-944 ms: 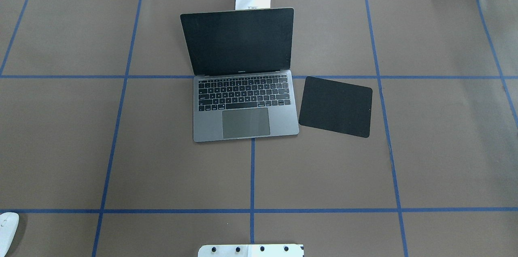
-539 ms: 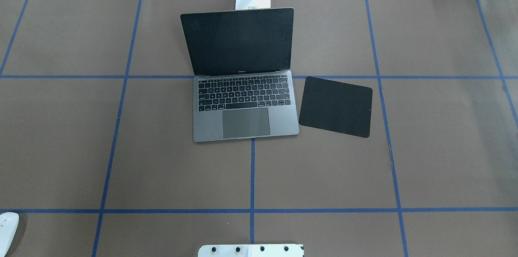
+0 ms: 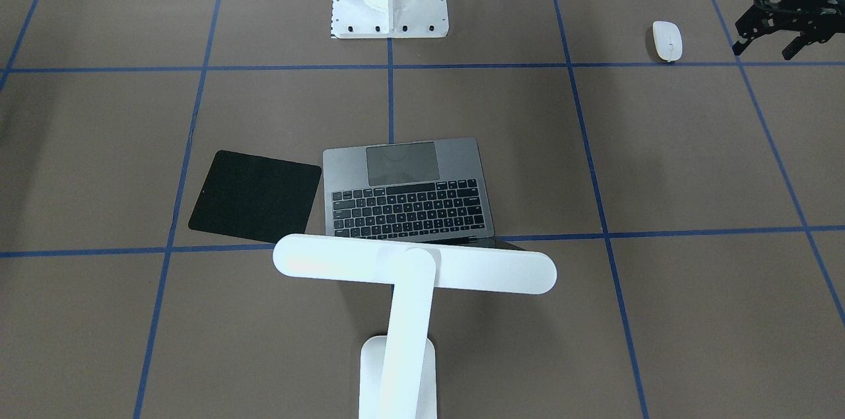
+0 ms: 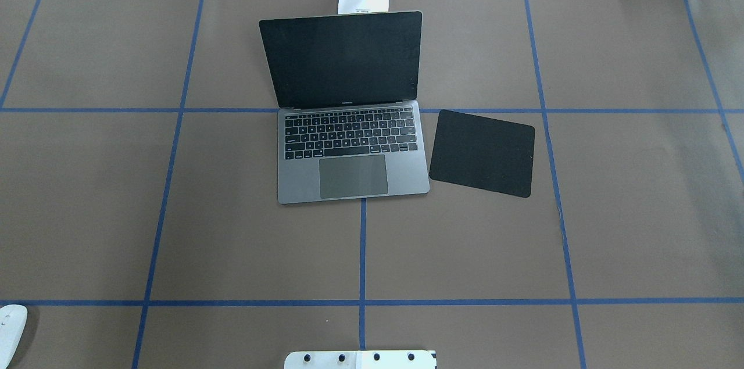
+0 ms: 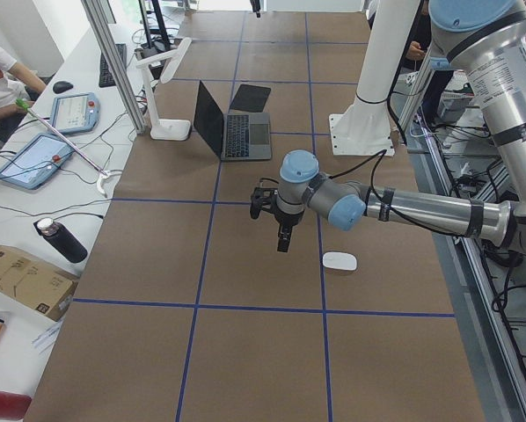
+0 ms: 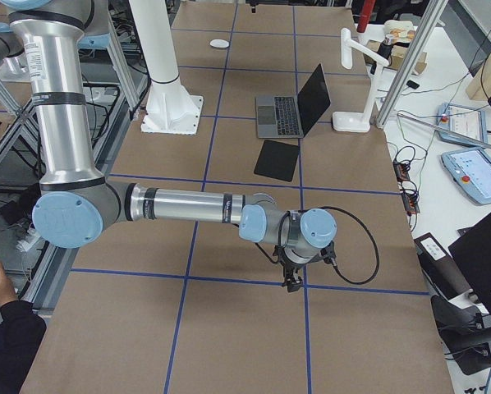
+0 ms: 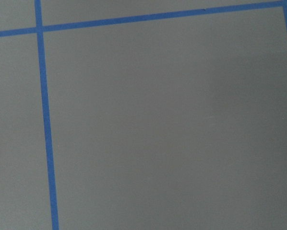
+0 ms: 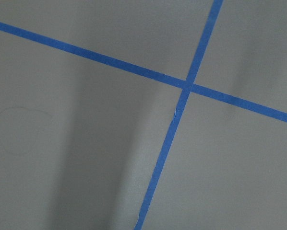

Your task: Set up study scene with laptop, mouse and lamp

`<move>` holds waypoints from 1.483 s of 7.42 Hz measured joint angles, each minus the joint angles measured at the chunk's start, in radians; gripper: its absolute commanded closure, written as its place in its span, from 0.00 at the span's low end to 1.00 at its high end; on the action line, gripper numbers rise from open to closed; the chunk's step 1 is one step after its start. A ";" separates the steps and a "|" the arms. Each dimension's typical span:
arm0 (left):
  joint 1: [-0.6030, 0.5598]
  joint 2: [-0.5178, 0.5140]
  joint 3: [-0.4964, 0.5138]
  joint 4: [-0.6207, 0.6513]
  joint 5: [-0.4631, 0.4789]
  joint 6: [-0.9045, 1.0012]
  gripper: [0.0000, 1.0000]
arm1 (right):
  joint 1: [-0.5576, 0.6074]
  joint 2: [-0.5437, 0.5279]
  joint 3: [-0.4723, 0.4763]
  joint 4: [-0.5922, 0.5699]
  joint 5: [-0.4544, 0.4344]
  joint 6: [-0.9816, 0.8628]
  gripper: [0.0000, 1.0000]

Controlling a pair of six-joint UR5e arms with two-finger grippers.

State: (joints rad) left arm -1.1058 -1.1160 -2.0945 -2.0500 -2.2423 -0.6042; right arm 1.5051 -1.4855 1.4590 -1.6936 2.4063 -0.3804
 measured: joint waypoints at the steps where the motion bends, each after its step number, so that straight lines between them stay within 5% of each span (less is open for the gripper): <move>1: 0.052 0.012 0.004 -0.032 0.004 -0.067 0.00 | 0.000 -0.002 0.008 0.000 0.002 0.000 0.00; 7: 0.216 0.068 0.086 -0.268 0.130 -0.266 0.00 | 0.000 -0.016 0.076 0.000 0.003 0.053 0.00; 11: 0.422 0.117 0.094 -0.381 0.298 -0.477 0.01 | 0.000 -0.019 0.080 0.001 0.002 0.060 0.00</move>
State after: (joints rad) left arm -0.6837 -0.9995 -2.0010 -2.4315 -1.9445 -1.0811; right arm 1.5048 -1.5048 1.5389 -1.6925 2.4084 -0.3207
